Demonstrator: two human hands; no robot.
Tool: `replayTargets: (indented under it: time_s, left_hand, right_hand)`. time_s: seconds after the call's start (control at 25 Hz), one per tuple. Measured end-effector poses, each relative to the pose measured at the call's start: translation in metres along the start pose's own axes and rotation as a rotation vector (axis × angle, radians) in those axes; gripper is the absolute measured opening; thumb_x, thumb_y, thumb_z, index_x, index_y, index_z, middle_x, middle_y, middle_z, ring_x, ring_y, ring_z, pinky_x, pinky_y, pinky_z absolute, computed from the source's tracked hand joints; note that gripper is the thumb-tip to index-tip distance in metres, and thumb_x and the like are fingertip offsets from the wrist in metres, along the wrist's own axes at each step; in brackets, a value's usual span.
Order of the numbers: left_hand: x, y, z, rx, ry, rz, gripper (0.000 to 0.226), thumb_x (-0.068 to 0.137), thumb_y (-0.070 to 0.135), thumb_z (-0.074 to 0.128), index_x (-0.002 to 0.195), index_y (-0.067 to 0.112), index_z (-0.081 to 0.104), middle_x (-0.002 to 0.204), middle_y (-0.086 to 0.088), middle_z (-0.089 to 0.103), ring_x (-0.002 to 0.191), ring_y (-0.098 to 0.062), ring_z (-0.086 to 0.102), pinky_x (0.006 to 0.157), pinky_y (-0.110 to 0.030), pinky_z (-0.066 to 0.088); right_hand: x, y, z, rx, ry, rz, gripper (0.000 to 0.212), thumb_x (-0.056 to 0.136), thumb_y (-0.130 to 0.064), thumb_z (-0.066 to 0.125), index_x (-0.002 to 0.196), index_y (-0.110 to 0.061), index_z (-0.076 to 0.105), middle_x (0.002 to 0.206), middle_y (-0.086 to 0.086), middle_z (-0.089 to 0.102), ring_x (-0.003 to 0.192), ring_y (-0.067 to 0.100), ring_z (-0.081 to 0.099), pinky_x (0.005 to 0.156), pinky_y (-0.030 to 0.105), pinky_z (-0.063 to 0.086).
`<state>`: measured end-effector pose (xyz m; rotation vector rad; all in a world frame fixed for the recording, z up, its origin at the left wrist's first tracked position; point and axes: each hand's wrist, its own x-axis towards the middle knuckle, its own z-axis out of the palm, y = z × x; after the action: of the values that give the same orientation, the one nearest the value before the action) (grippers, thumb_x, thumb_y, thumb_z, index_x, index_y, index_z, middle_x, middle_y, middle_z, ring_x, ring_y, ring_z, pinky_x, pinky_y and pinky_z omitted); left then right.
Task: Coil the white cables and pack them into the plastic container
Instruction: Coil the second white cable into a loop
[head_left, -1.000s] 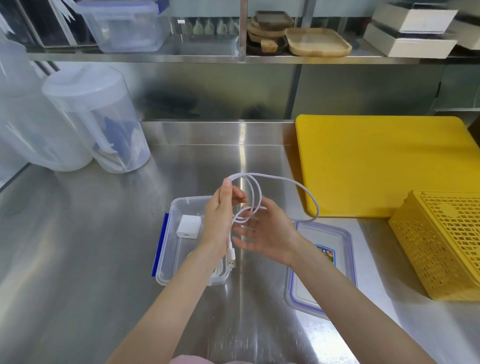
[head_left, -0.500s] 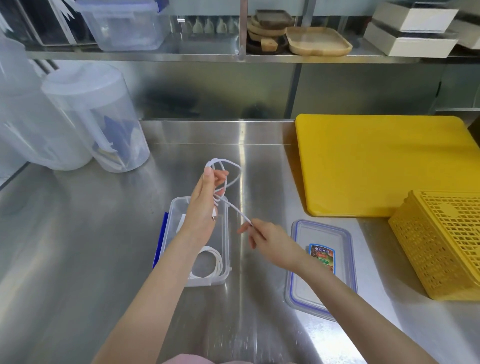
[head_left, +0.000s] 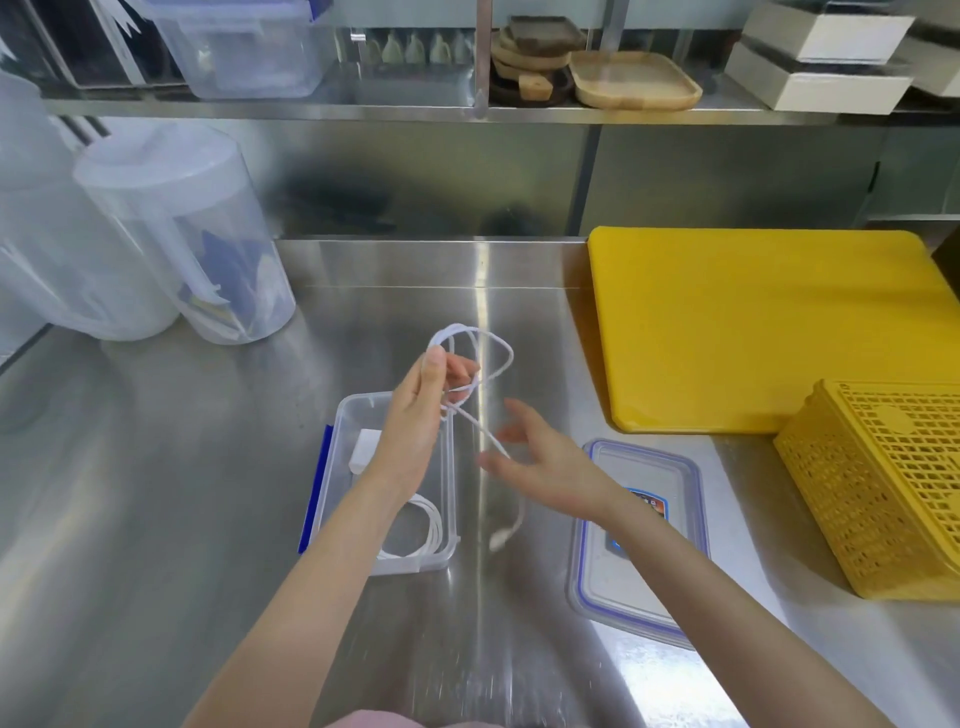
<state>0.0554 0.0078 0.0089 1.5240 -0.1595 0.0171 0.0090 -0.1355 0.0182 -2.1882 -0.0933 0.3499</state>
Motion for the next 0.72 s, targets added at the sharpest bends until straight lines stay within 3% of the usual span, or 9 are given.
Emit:
replayTargets:
  time_s: [0.08, 0.16, 0.24, 0.36, 0.48, 0.56, 0.64, 0.72]
  left_hand:
    - [-0.003, 0.000, 0.003, 0.002, -0.034, -0.024, 0.046, 0.097, 0.037, 0.029, 0.064, 0.037, 0.062, 0.080, 0.023, 0.068, 0.081, 0.000, 0.058, 0.079, -0.020, 0.046]
    - [-0.006, -0.001, 0.004, 0.004, -0.061, -0.051, 0.046, 0.096, 0.039, 0.029, 0.064, 0.036, 0.061, 0.081, 0.022, 0.068, 0.085, -0.006, 0.057, 0.080, -0.027, 0.044]
    - [-0.008, 0.000, 0.005, -0.023, -0.081, -0.056, 0.046, 0.096, 0.039, 0.028, 0.063, 0.034, 0.059, 0.081, 0.020, 0.068, 0.085, -0.005, 0.058, 0.075, -0.026, 0.045]
    - [-0.006, 0.004, 0.001, -0.091, -0.038, -0.056, 0.043, 0.096, 0.039, 0.029, 0.067, 0.028, 0.059, 0.075, 0.013, 0.065, 0.078, -0.009, 0.057, 0.065, -0.019, 0.049]
    - [-0.003, 0.007, 0.000, -0.109, -0.037, -0.053, 0.040, 0.094, 0.039, 0.030, 0.070, 0.024, 0.058, 0.078, 0.006, 0.061, 0.079, -0.012, 0.055, 0.071, -0.026, 0.046]
    - [-0.005, 0.008, 0.004, -0.073, -0.065, -0.041, 0.040, 0.093, 0.042, 0.031, 0.067, 0.028, 0.058, 0.077, 0.012, 0.062, 0.079, -0.006, 0.056, 0.074, -0.022, 0.046]
    - [-0.007, 0.006, 0.008, -0.034, -0.080, -0.030, 0.042, 0.095, 0.039, 0.030, 0.065, 0.032, 0.058, 0.074, 0.018, 0.064, 0.076, 0.001, 0.057, 0.072, -0.017, 0.046]
    - [-0.005, 0.004, 0.007, -0.036, -0.072, -0.022, 0.042, 0.096, 0.036, 0.028, 0.068, 0.028, 0.058, 0.073, 0.017, 0.065, 0.076, -0.001, 0.058, 0.073, -0.018, 0.046]
  right_hand:
    - [0.007, -0.015, -0.001, 0.097, 0.043, -0.055, 0.044, 0.084, -0.046, 0.056, 0.118, -0.019, 0.050, 0.092, -0.015, 0.063, 0.089, 0.003, 0.060, 0.084, 0.024, 0.047]
    - [0.011, -0.023, -0.001, 0.148, 0.026, -0.070, 0.027, 0.087, -0.046, 0.050, 0.084, -0.021, 0.058, 0.063, -0.014, 0.062, 0.061, 0.003, 0.061, 0.067, 0.017, 0.052]
    - [0.011, -0.025, -0.001, 0.168, 0.013, -0.056, 0.029, 0.092, -0.038, 0.045, 0.069, -0.023, 0.055, 0.053, -0.011, 0.053, 0.044, 0.004, 0.050, 0.046, 0.009, 0.044]
    - [0.008, -0.022, 0.000, 0.299, 0.003, -0.016, 0.028, 0.094, -0.032, 0.045, 0.071, -0.023, 0.059, 0.055, -0.005, 0.045, 0.043, 0.003, 0.044, 0.041, 0.010, 0.040]
    - [0.007, -0.026, -0.002, 0.331, -0.003, 0.036, 0.030, 0.092, -0.041, 0.044, 0.081, -0.019, 0.061, 0.066, -0.003, 0.059, 0.052, 0.003, 0.057, 0.051, 0.007, 0.046]
    - [0.008, -0.031, 0.000, 0.408, -0.072, 0.058, 0.027, 0.092, -0.040, 0.045, 0.083, -0.019, 0.060, 0.075, 0.003, 0.066, 0.053, 0.001, 0.063, 0.058, 0.009, 0.051]
    - [0.008, -0.035, 0.005, 0.460, -0.093, 0.078, 0.022, 0.094, -0.032, 0.046, 0.082, -0.016, 0.056, 0.069, 0.001, 0.063, 0.048, 0.003, 0.057, 0.055, 0.013, 0.052]
    - [0.007, -0.032, 0.007, 0.450, -0.037, 0.104, 0.018, 0.096, -0.023, 0.042, 0.085, -0.014, 0.053, 0.060, -0.004, 0.052, 0.042, 0.002, 0.044, 0.044, 0.014, 0.043]
